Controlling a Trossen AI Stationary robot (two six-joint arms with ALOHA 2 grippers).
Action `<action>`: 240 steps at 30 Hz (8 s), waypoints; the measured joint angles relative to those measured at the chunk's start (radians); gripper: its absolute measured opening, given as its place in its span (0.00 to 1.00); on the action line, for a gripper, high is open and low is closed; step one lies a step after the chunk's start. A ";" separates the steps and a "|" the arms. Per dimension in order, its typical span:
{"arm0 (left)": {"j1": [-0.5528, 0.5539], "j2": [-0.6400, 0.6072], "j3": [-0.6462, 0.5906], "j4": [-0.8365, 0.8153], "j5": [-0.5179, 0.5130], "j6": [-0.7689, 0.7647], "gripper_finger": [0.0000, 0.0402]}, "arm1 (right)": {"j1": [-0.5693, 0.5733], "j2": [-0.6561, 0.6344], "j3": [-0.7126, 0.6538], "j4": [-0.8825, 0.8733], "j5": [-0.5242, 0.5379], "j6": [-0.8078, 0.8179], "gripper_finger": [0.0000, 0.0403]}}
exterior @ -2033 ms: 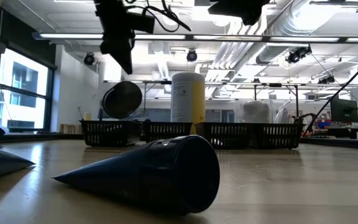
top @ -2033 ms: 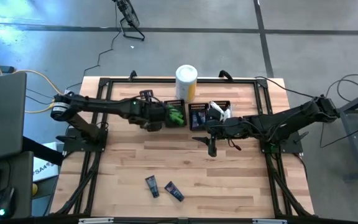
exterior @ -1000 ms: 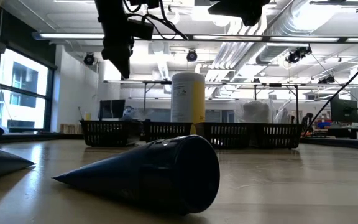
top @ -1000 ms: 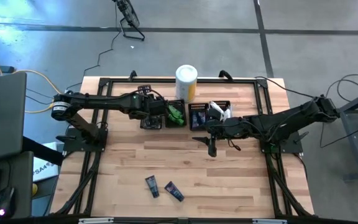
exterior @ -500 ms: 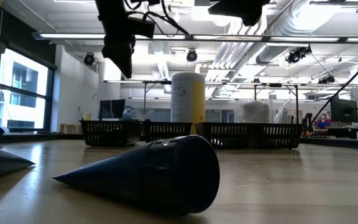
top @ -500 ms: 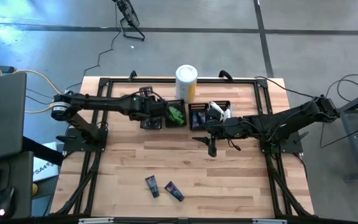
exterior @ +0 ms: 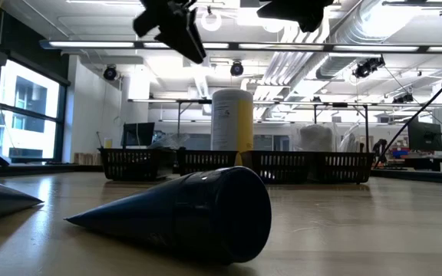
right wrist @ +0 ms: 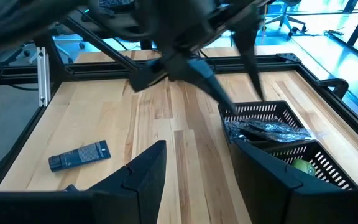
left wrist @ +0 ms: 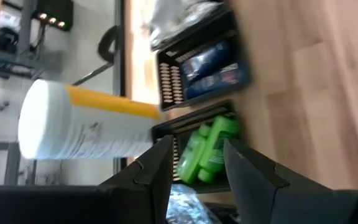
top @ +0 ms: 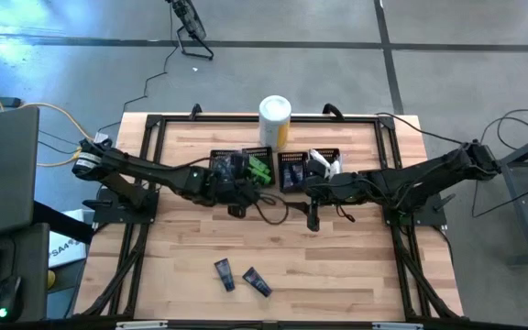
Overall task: Pick & Place Travel size toiletries
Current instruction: Put the left blue bottle in the middle right bin, then put the left shave cream into the middle right black bin
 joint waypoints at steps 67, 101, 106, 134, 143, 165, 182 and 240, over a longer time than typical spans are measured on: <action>-0.574 0.048 0.000 -0.056 0.372 0.022 0.34 | 0.002 0.000 0.000 0.000 -0.002 -0.007 0.43; -0.483 0.131 -0.001 0.052 0.487 0.104 0.62 | 0.002 0.000 0.000 0.002 -0.025 -0.010 0.43; -0.485 0.132 0.001 -0.014 0.494 0.149 0.63 | 0.002 0.000 -0.001 0.001 -0.025 -0.010 0.43; -0.445 0.374 0.000 0.049 0.764 0.168 0.58 | 0.002 0.000 -0.001 -0.007 -0.026 -0.003 0.43; -0.428 0.375 0.000 0.051 0.761 0.190 0.58 | 0.002 0.000 -0.001 -0.007 -0.026 -0.003 0.43; -0.393 0.454 0.001 0.136 0.862 0.218 0.53 | 0.002 0.000 0.000 -0.034 -0.031 -0.002 0.43; -0.394 0.454 0.001 0.135 0.860 0.207 0.41 | 0.002 0.000 0.000 -0.039 -0.030 -0.002 0.43; -0.208 0.232 0.000 -0.287 0.713 0.464 0.32 | 0.002 0.000 0.001 -0.071 -0.060 -0.010 0.43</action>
